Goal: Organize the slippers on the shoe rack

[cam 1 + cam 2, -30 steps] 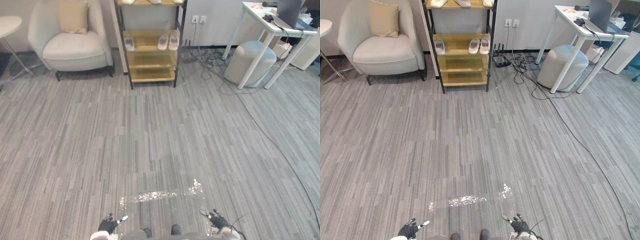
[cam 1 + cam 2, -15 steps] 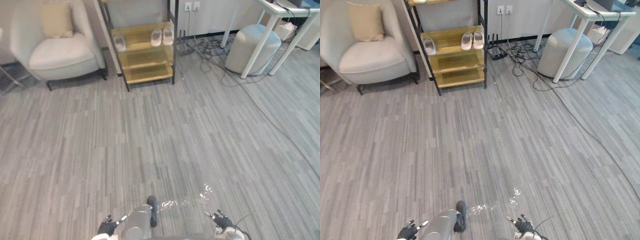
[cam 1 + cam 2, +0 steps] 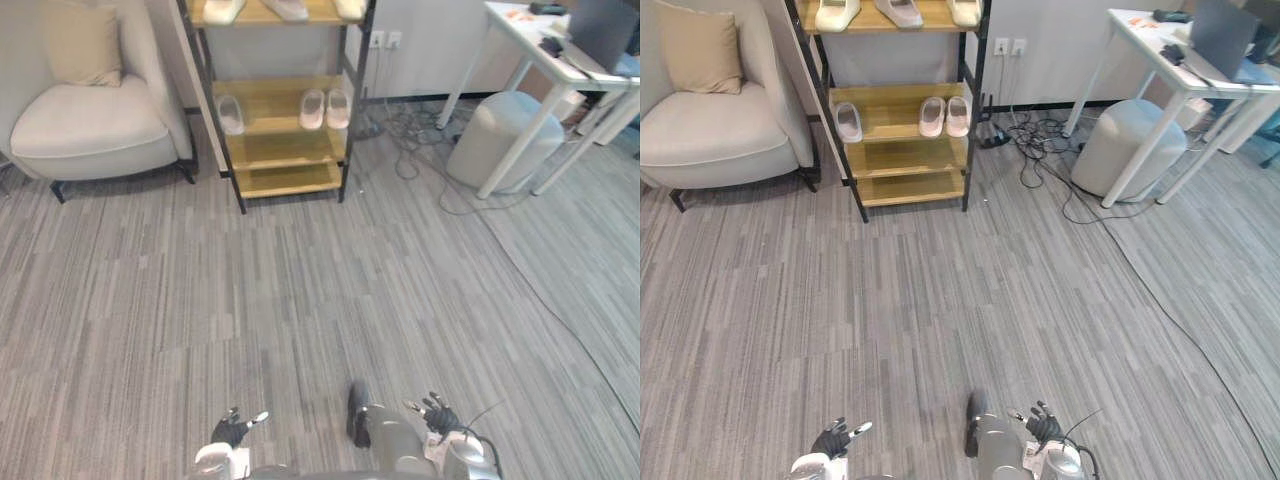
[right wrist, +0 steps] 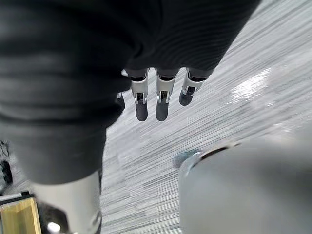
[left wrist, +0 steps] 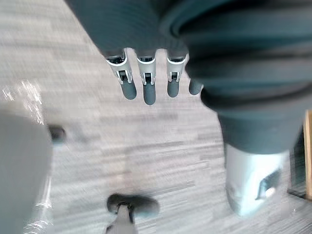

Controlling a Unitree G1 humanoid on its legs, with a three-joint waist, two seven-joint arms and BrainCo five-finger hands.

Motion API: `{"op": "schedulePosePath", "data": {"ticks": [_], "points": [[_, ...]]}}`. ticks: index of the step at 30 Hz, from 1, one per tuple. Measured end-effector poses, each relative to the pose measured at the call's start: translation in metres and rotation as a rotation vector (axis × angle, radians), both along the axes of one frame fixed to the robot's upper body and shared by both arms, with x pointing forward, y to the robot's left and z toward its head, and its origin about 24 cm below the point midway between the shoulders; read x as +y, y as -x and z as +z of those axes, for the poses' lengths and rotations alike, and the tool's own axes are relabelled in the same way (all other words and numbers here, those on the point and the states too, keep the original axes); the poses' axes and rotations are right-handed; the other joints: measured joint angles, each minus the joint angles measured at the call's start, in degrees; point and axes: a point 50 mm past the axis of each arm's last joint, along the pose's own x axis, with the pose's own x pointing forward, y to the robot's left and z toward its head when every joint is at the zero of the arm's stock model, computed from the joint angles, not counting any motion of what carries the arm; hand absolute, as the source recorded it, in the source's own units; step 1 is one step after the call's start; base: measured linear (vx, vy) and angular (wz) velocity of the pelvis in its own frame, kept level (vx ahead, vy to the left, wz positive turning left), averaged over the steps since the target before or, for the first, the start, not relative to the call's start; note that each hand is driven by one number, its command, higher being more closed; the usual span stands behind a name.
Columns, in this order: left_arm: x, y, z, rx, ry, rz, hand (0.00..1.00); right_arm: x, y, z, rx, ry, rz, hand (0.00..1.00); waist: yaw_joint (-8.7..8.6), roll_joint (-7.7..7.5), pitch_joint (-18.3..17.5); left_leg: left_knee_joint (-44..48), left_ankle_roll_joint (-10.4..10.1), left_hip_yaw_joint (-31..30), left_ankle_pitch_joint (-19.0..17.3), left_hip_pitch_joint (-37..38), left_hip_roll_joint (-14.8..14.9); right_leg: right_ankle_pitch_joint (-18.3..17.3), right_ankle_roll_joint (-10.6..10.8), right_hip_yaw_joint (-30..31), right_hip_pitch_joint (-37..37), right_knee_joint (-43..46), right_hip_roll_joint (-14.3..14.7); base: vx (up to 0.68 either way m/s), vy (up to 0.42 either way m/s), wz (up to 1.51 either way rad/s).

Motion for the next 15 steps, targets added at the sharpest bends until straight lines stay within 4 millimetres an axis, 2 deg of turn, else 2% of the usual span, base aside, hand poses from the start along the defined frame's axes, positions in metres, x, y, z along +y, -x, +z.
{"op": "schedulePosePath", "data": {"ticks": [1, 2, 3, 4, 5, 7, 8, 9, 10, 11, 12, 14, 15], "points": [[-0.006, 0.001, -0.001, 0.0, 0.016, 0.004, 0.0, -0.002, 0.0, 0.0, -0.003, -0.001, -0.016, 0.0, 0.05, 1.08, 0.04, 6.52, 0.0, -1.09, 0.01, -2.38, 1.33, -2.26, -0.49, -1.16, 0.83, 0.11, 0.86, 0.64, -0.243, 0.24], [-0.009, 0.002, -0.001, -0.003, 0.038, 0.048, 0.0, -0.004, 0.0, 0.001, -0.009, -0.003, -0.036, 0.0, -0.04, 2.41, 0.35, 15.35, -0.92, -1.84, 0.8, -5.8, 2.94, -3.78, -1.27, -2.05, 2.73, -0.04, 2.17, 0.74, -0.271, 0.25], [-0.008, 0.001, -0.001, -0.012, 0.055, 0.113, 0.0, -0.004, 0.001, 0.001, -0.008, -0.002, -0.035, 0.0, -0.07, 3.34, 0.65, 29.26, -1.89, -1.9, 6.24, -11.36, 4.92, -5.96, -2.13, -2.99, 5.87, -0.89, 3.5, 0.61, -0.198, 0.13], [-0.008, 0.001, 0.0, -0.02, 0.057, 0.131, 0.0, -0.003, 0.0, 0.002, -0.011, 0.001, -0.028, 0.0, 0.09, 3.43, 0.82, 35.06, -2.26, -1.68, 8.86, -13.7, 6.01, -6.65, -2.37, -2.73, 7.64, -1.64, 3.91, 0.56, -0.177, 0.04], [-0.007, -0.001, 0.001, -0.037, 0.062, 0.154, 0.0, -0.003, 0.002, 0.002, -0.014, 0.003, -0.025, 0.0, 0.3, 3.45, 1.66, 44.14, -2.63, 0.15, 9.27, -17.15, 8.4, -8.15, -3.22, -2.67, 11.67, -3.26, 4.64, 0.52, -0.155, 0.01], [0.0, -0.005, 0.005, -0.07, 0.044, 0.166, 0.0, 0.0, 0.007, -0.001, 0.004, -0.01, -0.033, 0.0, 0.72, 2.15, 2.85, 51.4, -2.18, 4.69, 7.51, -22.46, 10.77, -10.92, -3.94, -2.02, 18.86, -5.96, 4.63, 0.53, -0.136, 0.07], [0.002, -0.007, 0.007, -0.085, 0.042, 0.17, 0.0, 0.002, 0.009, -0.002, 0.014, -0.012, -0.029, 0.0, 1.07, 1.39, 2.63, 50.23, -1.22, 7.45, 5.68, -26.42, 11.02, -11.52, -3.68, -1.4, 22.17, -8.19, 4.34, 0.36, -0.069, -0.02], [0.002, -0.008, 0.008, -0.094, 0.042, 0.172, 0.0, 0.002, 0.01, -0.002, 0.018, -0.012, -0.031, 0.0, 1.44, 1.41, 2.63, 48.07, -0.94, 8.67, 4.43, -28.1, 10.78, -11.37, -3.15, -1.23, 23.64, -9.26, 4.07, 0.35, -0.027, -0.24], [0.002, -0.011, 0.009, -0.107, 0.043, 0.172, 0.0, 0.002, 0.009, -0.002, 0.019, -0.012, -0.032, 0.0, 2.25, 1.45, 2.65, 41.53, -0.25, 10.31, 3.19, -30.27, 9.52, -11.52, -2.59, -0.59, 25.69, -10.68, 3.52, 0.45, 0.011, -0.36], [0.001, -0.014, 0.01, -0.121, 0.044, 0.162, 0.0, 0.002, 0.009, -0.002, 0.02, -0.013, -0.031, 0.0, 2.95, 1.4, 2.66, 29.34, 0.04, 10.6, 3.4, -32.02, 6.41, -12.09, -1.76, 0.34, 27.86, -12.38, 2.34, 0.52, 0.075, -0.38], [0.0, -0.014, 0.011, -0.127, 0.044, 0.155, 0.0, 0.002, 0.009, -0.002, 0.022, -0.014, -0.031, 0.0, 3.28, 1.38, 2.63, 22.25, 0.29, 10.35, 4.67, -32.6, 4.79, -12.53, -1.27, 0.9, 28.73, -13.13, 1.78, 0.53, 0.142, -0.32], [-0.002, -0.014, 0.01, -0.127, 0.046, 0.15, 0.0, 0.0, 0.011, -0.004, 0.036, -0.009, -0.029, 0.0, 3.86, 2.06, 2.24, 3.36, 0.37, 9.75, 11.92, -33.81, 2.03, -14.92, 0.72, 2.08, 31.91, -15.32, 1.11, 0.51, 0.199, -0.29], [-0.002, -0.014, 0.01, -0.125, 0.049, 0.152, 0.0, 0.0, 0.013, -0.004, 0.045, -0.008, -0.03, 0.0, 3.96, 2.22, 2.14, 1.79, 0.94, 9.77, 13.02, -34.05, 2.01, -16.22, 1.49, 2.24, 33.11, -15.2, 1.1, 0.54, 0.227, -0.28]]}}
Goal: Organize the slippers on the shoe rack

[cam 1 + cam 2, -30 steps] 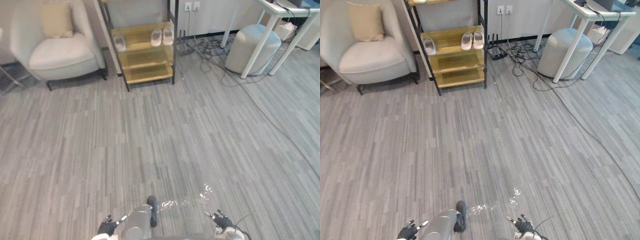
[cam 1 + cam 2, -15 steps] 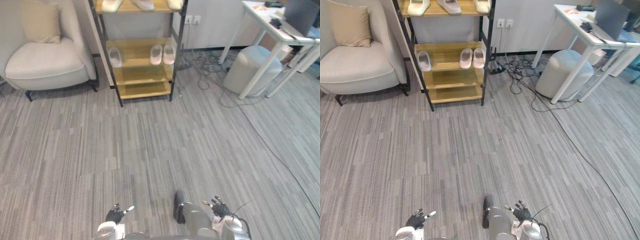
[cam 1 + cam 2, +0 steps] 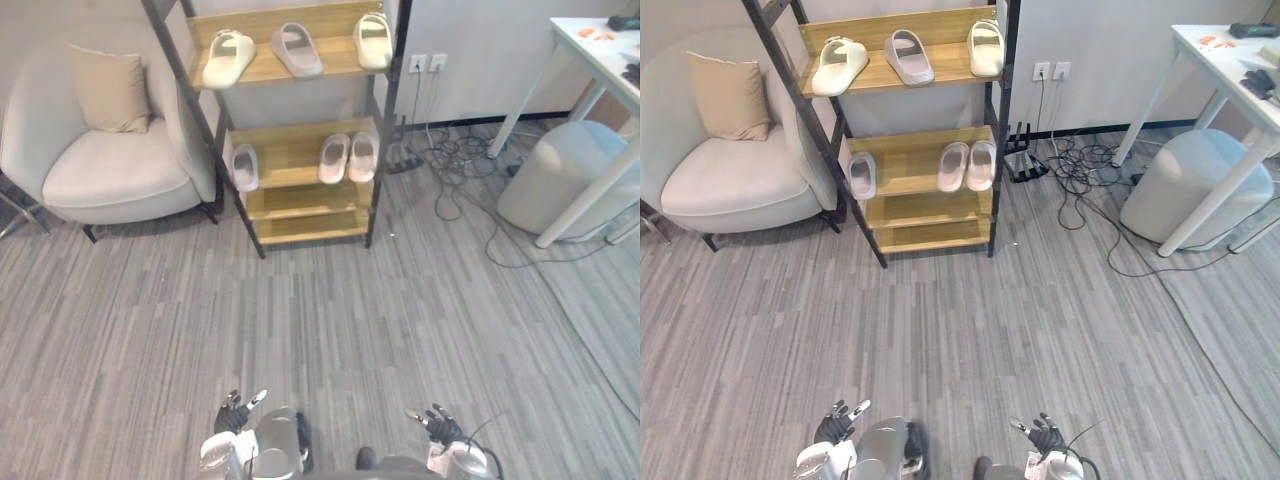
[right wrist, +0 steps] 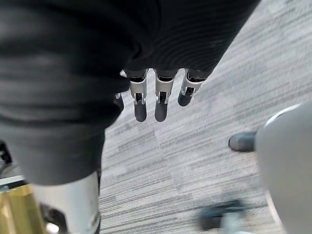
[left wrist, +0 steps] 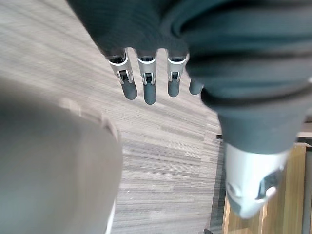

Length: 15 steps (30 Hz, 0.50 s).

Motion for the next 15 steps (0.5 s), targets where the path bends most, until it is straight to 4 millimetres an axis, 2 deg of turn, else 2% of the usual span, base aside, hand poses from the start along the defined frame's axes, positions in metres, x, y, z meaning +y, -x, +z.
{"op": "schedulePosePath", "data": {"ticks": [1, 2, 3, 4, 5, 6, 7, 8, 9, 11, 13, 14, 15], "points": [[0.002, 0.001, 0.0, 0.003, 0.002, 0.007, 0.0, 0.001, 0.004, -0.002, 0.015, -0.003, -0.003, 0.0, 0.24, -0.43, -0.63, 1.94, 2.49, -0.51, 2.5, -0.56, 0.02, -2.44, 0.95, 0.53, 0.91, 1.31, -0.54, 0.59, 0.23, -0.23], [0.005, 0.004, -0.001, 0.005, -0.001, 0.006, 0.0, 0.004, 0.012, -0.005, 0.035, -0.012, -0.008, 0.0, 0.5, -1.91, -2.73, 5.0, 4.01, -0.23, 4.12, -1.51, -1.22, -5.35, 2.38, 1.29, 0.7, 4.15, -2.18, 0.74, 0.239, -0.36], [0.009, 0.006, -0.002, 0.021, -0.013, -0.008, 0.0, 0.012, 0.019, -0.008, 0.058, -0.035, -0.007, 0.0, 0.74, -4.12, -4.68, 6.66, 5.05, 1.15, 2.26, -0.32, -3.02, -7.61, 4.63, 3.21, -3.91, 16.78, -4.7, 0.62, 0.182, -0.31], [0.01, 0.007, -0.002, 0.025, -0.016, -0.012, 0.0, 0.013, 0.019, -0.008, 0.055, -0.037, -0.006, 0.0, 0.65, -4.43, -4.76, 6.57, 4.93, 1.48, 1.76, 0.17, -3.22, -7.39, 4.99, 3.56, -5.18, 20.25, -5.15, 0.63, 0.209, -0.23], [0.014, 0.008, -0.002, 0.036, -0.024, -0.016, 0.0, 0.014, 0.018, -0.008, 0.052, -0.043, -0.004, 0.0, 0.38, -5.26, -4.73, 6.51, 5.41, 1.5, 0.78, 2.29, -4.2, -5.72, 7.67, 4.64, -8.97, 30.8, -6.05, 0.62, 0.246, 0.19], [0.018, 0.008, -0.003, 0.052, -0.04, -0.04, 0.0, 0.018, 0.02, -0.009, 0.053, -0.058, -0.009, 0.0, -0.6, -6.36, -4.29, 5.66, 5.79, 0.54, -1.37, 6.19, -6.36, -3.04, 9.96, 4.98, -13.21, 44.44, -7.59, 0.61, 0.24, 0.27], [0.018, 0.007, -0.003, 0.053, -0.044, -0.048, 0.0, 0.018, 0.019, -0.009, 0.051, -0.058, -0.009, 0.0, -0.79, -6.42, -4.25, 5.44, 5.95, 0.3, -1.86, 7.02, -6.75, -2.95, 9.81, 4.7, -13.92, 46.8, -7.88, 0.61, 0.192, 0.46], [0.017, 0.011, -0.005, 0.084, -0.041, -0.064, 0.0, 0.015, 0.018, -0.008, 0.043, -0.051, -0.007, 0.0, -1.35, -6.34, -3.96, 3.92, 6.2, -0.66, -3.94, 12.34, -7.77, -3.23, 8.22, 2.14, -16.22, 54.02, -9.2, 0.59, 0.154, 0.36], [0.016, 0.013, -0.006, 0.095, -0.041, -0.078, 0.0, 0.014, 0.017, -0.007, 0.033, -0.046, -0.006, 0.0, -1.46, -5.78, -3.52, 1.93, 6.12, -1.59, -4.89, 16.92, -8.1, -4.21, 6.43, -0.22, -17.25, 55.41, -9.57, 0.59, 0.14, 0.5], [0.013, 0.015, -0.008, 0.11, -0.04, -0.1, 0.0, 0.014, 0.014, -0.005, 0.016, -0.042, -0.003, 0.0, -1.89, -5.36, -3.57, -2.88, 5.97, -3.19, -5.13, 23.32, -7.98, -6.18, 3.6, -5.62, -21.08, 51.23, -9.48, 0.6, 0.076, 0.51], [0.009, 0.013, -0.008, 0.106, -0.032, -0.106, 0.0, 0.01, 0.006, -0.003, -0.004, -0.033, 0.002, 0.0, -2.15, -4.37, -3.01, -5.48, 4.86, -4.84, -5.8, 26.67, -6.39, -6.43, 2.97, -7.57, -25.89, 37.74, -6.62, 0.65, -0.001, 0.5], [0.007, 0.012, -0.008, 0.105, -0.031, -0.114, 0.0, 0.009, 0.003, -0.002, -0.013, -0.027, 0.004, 0.0, -2.32, -3.91, -2.72, -6.21, 3.54, -5.24, -6.59, 27.86, -5.48, -2.01, 2.8, -6.82, -27.81, 24.9, -3.99, 0.42, -0.033, 0.4], [0.008, 0.013, -0.008, 0.107, -0.032, -0.114, 0.0, 0.008, 0.002, -0.001, -0.016, -0.028, 0.003, 0.0, -2.36, -3.98, -2.58, -6.32, 2.82, -5.49, -7.05, 28.51, -5.31, 0.8, 2.45, -5.7, -28.07, 20.02, -3.1, 0.51, -0.078, 0.43]]}}
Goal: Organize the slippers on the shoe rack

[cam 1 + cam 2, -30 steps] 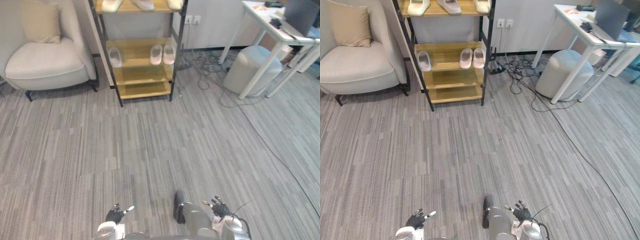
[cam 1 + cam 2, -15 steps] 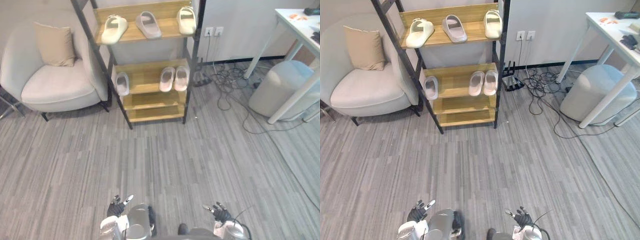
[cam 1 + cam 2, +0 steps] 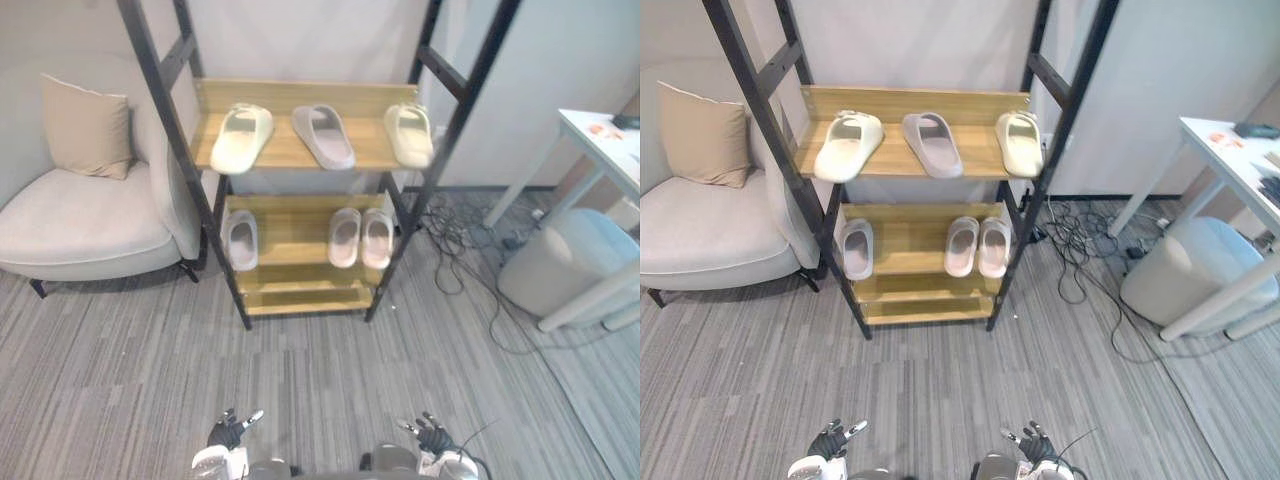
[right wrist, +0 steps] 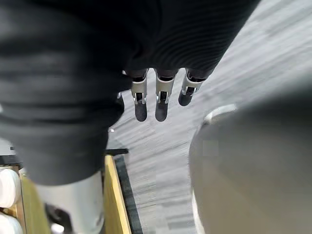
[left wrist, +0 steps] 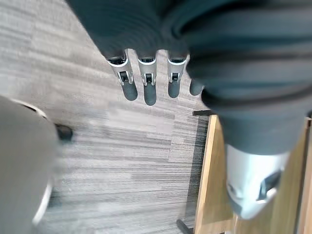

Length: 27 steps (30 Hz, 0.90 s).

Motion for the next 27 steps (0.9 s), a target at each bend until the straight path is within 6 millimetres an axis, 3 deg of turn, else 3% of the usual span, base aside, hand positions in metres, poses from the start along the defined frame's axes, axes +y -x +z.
{"op": "schedulePosePath", "data": {"ticks": [1, 2, 4, 6, 7, 8, 10, 12, 14, 16, 17, 18, 19, 21, 27], "points": [[0.002, 0.004, -0.001, 0.008, -0.003, 0.007, 0.0, 0.001, 0.001, -0.001, 0.005, -0.003, 0.0, 0.0, -0.08, -0.42, -0.19, 0.1, -1.53, -0.47, -1.31, 1.23, -0.11, 6.58, -1.02, 1.92, 0.05, -7.0, 1.12, 0.42, -0.107, 0.44], [0.003, 0.007, -0.001, 0.016, -0.007, 0.009, 0.0, 0.002, 0.003, -0.001, 0.007, -0.006, -0.003, 0.0, -0.55, -0.98, -0.3, 0.57, -2.28, -1.31, -2.6, 2.84, -0.54, 13.4, -3.44, 3.26, 0.5, -8.05, 1.3, 0.56, -0.195, 0.53], [-0.008, 0.007, -0.003, 0.016, 0.02, 0.012, 0.0, -0.003, -0.003, 0.001, -0.01, 0.005, -0.002, 0.0, -0.87, 1.85, -1.0, 4.69, -2.86, -2.59, -3.81, 2.67, 2.21, 11.84, -5.05, 2.26, 1.32, -5.44, 2.75, 0.66, -0.235, 0.38], [-0.017, 0.004, -0.003, 0.004, 0.046, 0.024, 0.0, -0.009, -0.005, 0.003, -0.013, 0.018, -0.005, 0.0, -0.86, 3.79, -0.09, 14.92, -3.19, -2.16, -3.83, -0.7, 3.75, 10.62, -5.79, 1.58, 4.59, -8.41, 4.03, 0.57, -0.188, 0.16], [-0.017, 0.004, -0.003, 0.0, 0.054, 0.05, 0.0, -0.011, -0.004, 0.003, -0.01, 0.022, -0.014, 0.0, -1.05, 4.33, 0.2, 24.14, -5.04, -2.05, -2.66, -4.11, 5.04, 10.15, -6.19, 1.3, 7.22, -10.54, 4.65, 0.5, -0.141, 0.07], [-0.015, 0.002, -0.002, -0.009, 0.05, 0.061, 0.0, -0.011, -0.001, 0.002, -0.001, 0.021, -0.022, 0.0, -0.87, 4.25, 0.56, 33.84, -5.57, -0.93, -2.69, -7.88, 7.56, 9.63, -6.9, 1.2, 10.71, -12.8, 5.14, 0.56, -0.151, 0.04], [-0.011, -0.001, 0.001, -0.03, 0.038, 0.063, 0.0, -0.008, 0.002, 0.001, 0.002, 0.016, -0.027, 0.0, -0.83, 3.73, 1.16, 41.62, -5.54, 2.6, -4.11, -10.71, 11.2, 9.21, -7.39, 1.11, 16.58, -16.19, 5.58, 0.41, -0.08, 0.02], [-0.011, -0.004, 0.002, -0.037, 0.032, 0.044, 0.0, -0.007, 0.0, 0.002, -0.003, 0.013, -0.028, 0.0, -0.47, 3.22, 1.38, 37.63, -5.36, 4.12, -5.48, -13.42, 12.52, 8.96, -7.01, 1.93, 20.11, -18.75, 4.98, 0.3, 0.028, -0.12], [-0.013, -0.007, 0.003, -0.042, 0.026, 0.013, 0.0, -0.007, -0.001, 0.002, -0.007, 0.014, -0.027, 0.0, -0.07, 3.32, 1.32, 25.84, -5.73, 3.43, -5.29, -14.83, 11.88, 8.41, -6.02, 2.69, 20.69, -19.01, 3.85, 0.18, 0.134, -0.21], [-0.016, -0.007, 0.002, -0.034, 0.025, -0.014, 0.0, -0.011, 0.004, 0.001, 0.006, 0.025, -0.031, 0.0, -0.18, 4.18, 0.8, 12.24, -5.98, 0.04, 1.63, -15.06, 10.48, 7.64, -4.13, 3.02, 20.81, -19.0, 3.41, 0.14, 0.203, -0.1], [-0.017, -0.005, 0.001, -0.025, 0.028, -0.019, 0.0, -0.013, 0.008, 0.0, 0.022, 0.03, -0.034, 0.0, -0.04, 4.52, 0.49, 10.52, -7.71, -1.3, 5.0, -14.72, 10.2, 7.16, -3.25, 3.78, 21.04, -18.95, 3.5, 0.17, 0.229, -0.17], [-0.01, -0.005, 0.001, -0.019, 0.007, -0.027, 0.0, -0.009, 0.013, -0.002, 0.034, 0.02, -0.039, 0.0, 0.11, 2.87, -0.15, 7.15, -6.79, -0.23, 5.59, -12.07, 8.39, 6.67, -1.87, 4.44, 21.86, -19.02, 1.69, 0.14, 0.171, -0.17], [-0.01, -0.004, 0.001, -0.017, 0.004, -0.03, 0.0, -0.008, 0.014, -0.002, 0.035, 0.017, -0.038, 0.0, 0.09, 2.56, -0.35, 6.54, -6.57, -0.06, 5.77, -11.75, 8.13, 6.63, -1.7, 4.47, 21.89, -19.0, 1.43, 0.14, 0.153, -0.11], [-0.003, 0.002, -0.001, 0.014, -0.02, -0.055, 0.0, 0.002, 0.018, -0.005, 0.046, -0.009, -0.04, 0.0, 0.0, 0.38, -1.85, -1.13, -5.26, 1.58, 8.63, -7.48, 5.04, 5.97, -0.14, 5.51, 22.02, -19.07, -1.0, 0.13, 0.13, -0.11], [-0.005, 0.004, -0.003, 0.038, -0.035, -0.117, 0.0, 0.004, 0.019, -0.006, 0.051, -0.01, -0.041, 0.0, -0.38, 0.07, -2.37, -6.16, -4.17, 2.44, 9.95, -3.96, 2.21, 5.38, 1.52, 6.12, 23.54, -19.59, -3.22, 0.1, 0.119, -0.04]]}}
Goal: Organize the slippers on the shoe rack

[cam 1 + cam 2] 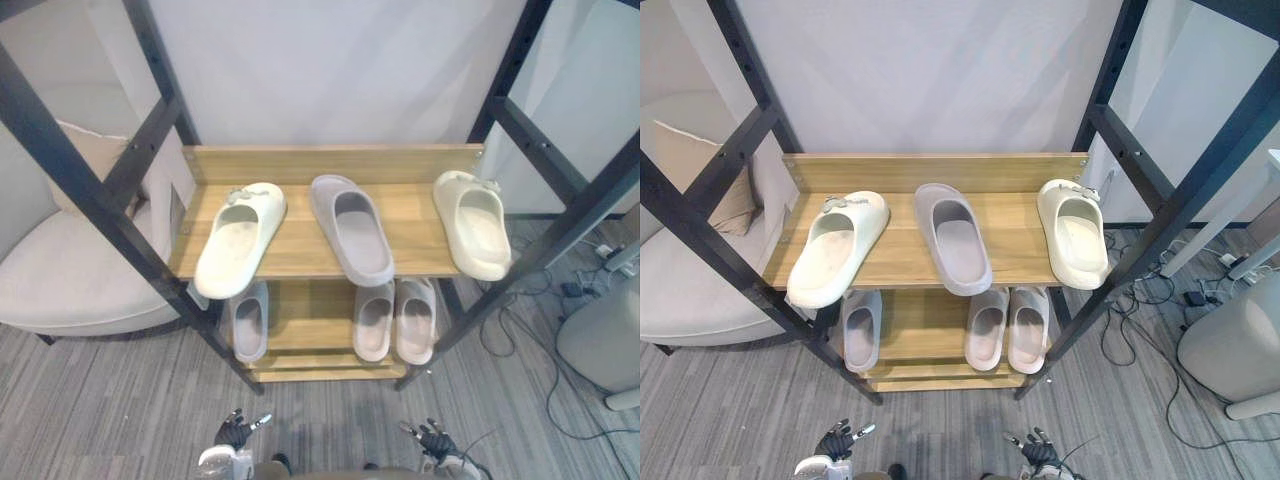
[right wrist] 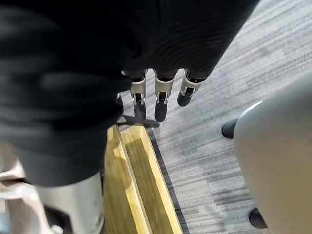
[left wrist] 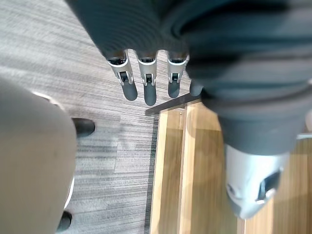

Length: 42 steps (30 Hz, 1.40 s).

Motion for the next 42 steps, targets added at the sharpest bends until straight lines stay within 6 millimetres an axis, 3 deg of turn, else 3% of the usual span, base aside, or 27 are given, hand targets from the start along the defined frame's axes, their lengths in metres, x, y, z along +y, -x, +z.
{"op": "schedulePosePath", "data": {"ticks": [5, 8, 12, 18, 28, 32, 42], "points": [[0.0, 0.0, 0.0, 0.006, -0.007, -0.013, 0.0, 0.002, -0.001, 0.003, -0.016, 0.021, 0.031, 0.0, 0.0, -0.38, -0.18, -1.54, 0.02, 1.74, 0.02, 1.96, 0.07, -0.03, 0.04, 1.82, -0.05, 0.02, 0.5, 0.02, 0.01, -0.19], [-0.001, 0.0, 0.0, 0.009, -0.024, -0.037, 0.0, 0.001, -0.007, 0.017, -0.12, 0.054, 0.047, 0.0, -0.7, -0.28, -0.21, -1.92, 0.01, 2.98, 0.02, 2.8, 0.49, -0.02, 0.02, 3.31, -0.21, 0.21, 0.98, -0.02, -0.026, -0.24], [-0.003, 0.003, -0.001, 0.017, -0.026, -0.043, 0.0, -0.009, -0.018, 0.05, -0.3, 0.134, 0.058, 0.0, -1.36, 0.12, -0.76, -2.34, 0.01, 5.45, 0.02, 3.01, 0.67, 0.06, -0.03, 6.15, -2.24, 1.47, 1.42, -0.04, -0.019, -0.35], [-0.002, 0.004, 0.0, 0.016, -0.064, -0.107, 0.0, -0.012, -0.037, 0.116, -0.596, 0.266, 0.083, 0.0, -2.62, -0.87, -1.19, -2.38, 0.1, 8.13, -0.17, 3.91, 0.57, 0.54, 0.27, 9.18, -3.28, 2.1, 1.64, -0.04, -0.016, -0.25], [-0.007, 0.003, 0.0, 0.015, -0.078, -0.187, 0.0, -0.001, -0.052, 0.187, -0.928, 0.338, 0.096, 0.0, -3.56, -0.66, -1.54, -2.33, 0.26, 9.48, -0.45, 4.2, 0.37, 0.73, 0.62, 10.6, -4.0, 2.99, 1.34, -0.02, -0.018, -0.07], [-0.01, 0.001, 0.0, 0.009, -0.086, -0.244, 0.0, 0.005, -0.057, 0.207, -1.025, 0.367, 0.134, 0.0, -3.69, -0.75, -1.59, -2.33, 0.33, 9.32, -0.46, 4.18, 0.22, 0.75, 0.65, 10.55, -3.98, 3.04, 1.17, 0.0, 0.0, 0.0], [-0.013, -0.001, 0.001, -0.002, -0.079, -0.298, 0.0, 0.022, -0.098, 0.268, -1.36, 0.425, 0.258, 0.0, -3.17, -0.84, -1.62, -3.72, 1.38, 6.26, 0.51, 4.23, -0.52, 0.76, 0.92, 8.56, -3.14, 2.97, 0.51, -0.02, -0.022, 0.13]]}}
